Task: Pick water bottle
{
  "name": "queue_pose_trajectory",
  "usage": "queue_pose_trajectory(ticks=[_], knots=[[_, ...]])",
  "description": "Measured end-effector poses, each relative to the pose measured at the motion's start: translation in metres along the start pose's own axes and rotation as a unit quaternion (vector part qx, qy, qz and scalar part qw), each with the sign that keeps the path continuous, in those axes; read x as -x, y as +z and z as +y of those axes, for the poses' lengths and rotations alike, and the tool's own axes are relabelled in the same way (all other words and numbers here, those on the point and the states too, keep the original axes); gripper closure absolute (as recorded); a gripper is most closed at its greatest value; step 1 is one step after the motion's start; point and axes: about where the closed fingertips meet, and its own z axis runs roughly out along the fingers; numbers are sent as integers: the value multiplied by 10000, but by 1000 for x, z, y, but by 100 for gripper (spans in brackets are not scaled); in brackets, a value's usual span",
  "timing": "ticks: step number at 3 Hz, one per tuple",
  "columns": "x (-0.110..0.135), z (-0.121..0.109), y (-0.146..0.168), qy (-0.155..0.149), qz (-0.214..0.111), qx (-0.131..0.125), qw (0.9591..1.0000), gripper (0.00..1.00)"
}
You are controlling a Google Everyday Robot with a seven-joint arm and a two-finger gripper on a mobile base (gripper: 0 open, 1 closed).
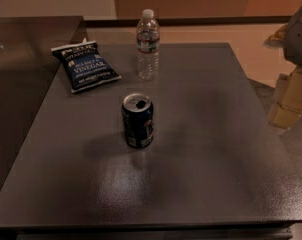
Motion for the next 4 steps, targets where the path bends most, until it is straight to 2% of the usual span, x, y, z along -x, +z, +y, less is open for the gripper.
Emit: queue_pose_trajectory(ticks=[1,2,3,4], knots=[[0,0,0,0,0,-1,10000,0],[4,-6,3,53,-214,35,9998,0],[18,-28,14,131,-588,27,9982,0],[36,-62,31,289,-1023,-53,9943,0]])
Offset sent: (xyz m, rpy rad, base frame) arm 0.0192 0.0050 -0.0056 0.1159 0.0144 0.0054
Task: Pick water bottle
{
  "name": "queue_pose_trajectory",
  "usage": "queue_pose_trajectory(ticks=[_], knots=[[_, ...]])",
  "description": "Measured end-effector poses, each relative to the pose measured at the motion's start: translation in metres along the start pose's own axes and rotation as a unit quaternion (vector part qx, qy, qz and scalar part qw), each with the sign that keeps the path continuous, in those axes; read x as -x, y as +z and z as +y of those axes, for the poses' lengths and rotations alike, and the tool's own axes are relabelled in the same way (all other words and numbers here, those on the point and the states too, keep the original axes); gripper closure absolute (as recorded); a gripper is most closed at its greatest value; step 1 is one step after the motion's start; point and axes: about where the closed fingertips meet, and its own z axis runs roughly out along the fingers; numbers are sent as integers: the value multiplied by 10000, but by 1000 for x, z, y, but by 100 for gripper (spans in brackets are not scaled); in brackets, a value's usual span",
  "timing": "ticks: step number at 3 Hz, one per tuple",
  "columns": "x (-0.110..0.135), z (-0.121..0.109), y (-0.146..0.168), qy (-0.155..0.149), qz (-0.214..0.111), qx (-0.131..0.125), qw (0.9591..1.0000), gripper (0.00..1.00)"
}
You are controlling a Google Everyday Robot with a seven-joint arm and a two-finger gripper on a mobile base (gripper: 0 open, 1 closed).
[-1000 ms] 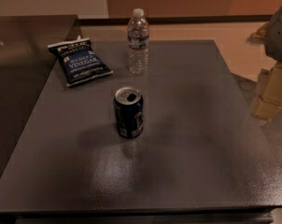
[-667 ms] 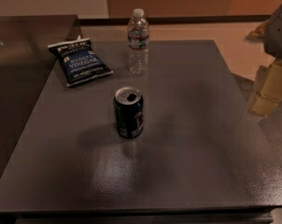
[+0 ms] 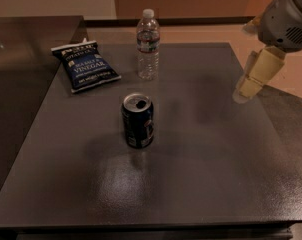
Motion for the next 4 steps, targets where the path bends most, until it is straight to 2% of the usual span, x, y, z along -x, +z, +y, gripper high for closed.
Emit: queue_pose_trajectory(ticks=[2,3,4], knots=[[46,-55,52,68,-663,-302,9973,0],[75,-75,75,140,-969,-330,9946,0],[102,-88,91,250,-1282,-186,9913,0]])
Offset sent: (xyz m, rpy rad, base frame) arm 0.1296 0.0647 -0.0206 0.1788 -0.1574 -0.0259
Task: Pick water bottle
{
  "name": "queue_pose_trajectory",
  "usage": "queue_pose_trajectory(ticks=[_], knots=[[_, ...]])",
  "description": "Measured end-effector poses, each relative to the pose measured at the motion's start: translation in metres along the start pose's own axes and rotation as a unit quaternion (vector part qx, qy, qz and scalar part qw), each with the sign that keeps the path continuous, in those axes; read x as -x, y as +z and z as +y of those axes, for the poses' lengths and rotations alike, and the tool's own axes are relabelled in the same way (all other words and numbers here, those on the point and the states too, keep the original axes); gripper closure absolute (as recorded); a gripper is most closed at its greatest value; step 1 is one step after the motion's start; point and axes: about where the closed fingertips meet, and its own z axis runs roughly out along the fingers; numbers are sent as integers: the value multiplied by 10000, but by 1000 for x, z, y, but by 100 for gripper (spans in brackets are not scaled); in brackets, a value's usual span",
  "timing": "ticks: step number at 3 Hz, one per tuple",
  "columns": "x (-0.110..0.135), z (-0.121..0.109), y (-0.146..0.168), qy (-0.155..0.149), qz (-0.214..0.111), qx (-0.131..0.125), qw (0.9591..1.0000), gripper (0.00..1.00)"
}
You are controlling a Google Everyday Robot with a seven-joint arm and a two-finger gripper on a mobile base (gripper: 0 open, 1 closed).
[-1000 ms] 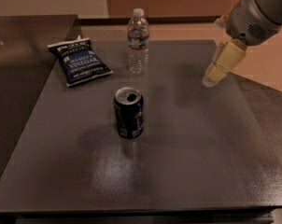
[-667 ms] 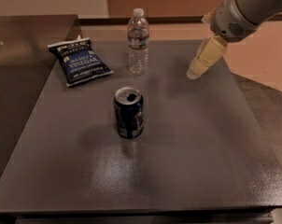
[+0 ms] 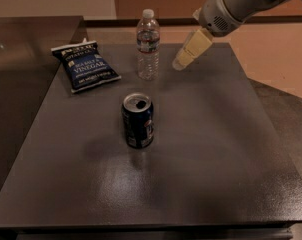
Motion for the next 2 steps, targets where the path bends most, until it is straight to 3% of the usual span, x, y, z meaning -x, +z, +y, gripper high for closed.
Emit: queue_pose_trajectory(ticks=[1,2], knots=[[26,-4,21,92,-285,242,9993,0],[46,-8,42,151,-371,500,9979,0]])
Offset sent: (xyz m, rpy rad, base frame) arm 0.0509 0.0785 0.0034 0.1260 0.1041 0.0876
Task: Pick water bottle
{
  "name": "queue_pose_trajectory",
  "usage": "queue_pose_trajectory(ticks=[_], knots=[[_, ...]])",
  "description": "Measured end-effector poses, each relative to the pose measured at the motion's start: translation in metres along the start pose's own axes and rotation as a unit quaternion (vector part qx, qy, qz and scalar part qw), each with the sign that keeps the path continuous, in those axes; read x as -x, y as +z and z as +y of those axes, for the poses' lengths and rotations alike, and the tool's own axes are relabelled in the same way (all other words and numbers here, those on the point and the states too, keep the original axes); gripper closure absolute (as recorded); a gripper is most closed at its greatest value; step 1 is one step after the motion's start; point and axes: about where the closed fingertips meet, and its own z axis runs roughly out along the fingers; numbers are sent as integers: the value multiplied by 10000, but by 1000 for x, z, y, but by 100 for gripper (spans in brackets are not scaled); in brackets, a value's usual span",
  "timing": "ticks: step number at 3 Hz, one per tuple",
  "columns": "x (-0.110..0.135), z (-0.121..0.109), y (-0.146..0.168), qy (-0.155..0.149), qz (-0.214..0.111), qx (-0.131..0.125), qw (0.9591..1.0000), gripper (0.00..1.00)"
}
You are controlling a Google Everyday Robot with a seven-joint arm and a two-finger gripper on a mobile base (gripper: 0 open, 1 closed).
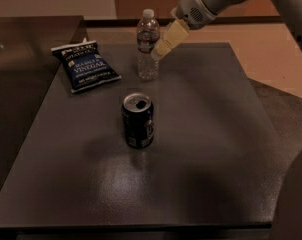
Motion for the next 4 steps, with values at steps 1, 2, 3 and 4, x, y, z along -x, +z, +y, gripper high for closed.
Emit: queue_pose_trajectory(ticks=[1,2,3,4], knots=[[12,1,20,23,-4,218,9998,0],[21,5,36,37,3,358,9994,0],[27,8,43,93,-43,434,9990,17],[32,11,40,118,-129,466,9988,41]])
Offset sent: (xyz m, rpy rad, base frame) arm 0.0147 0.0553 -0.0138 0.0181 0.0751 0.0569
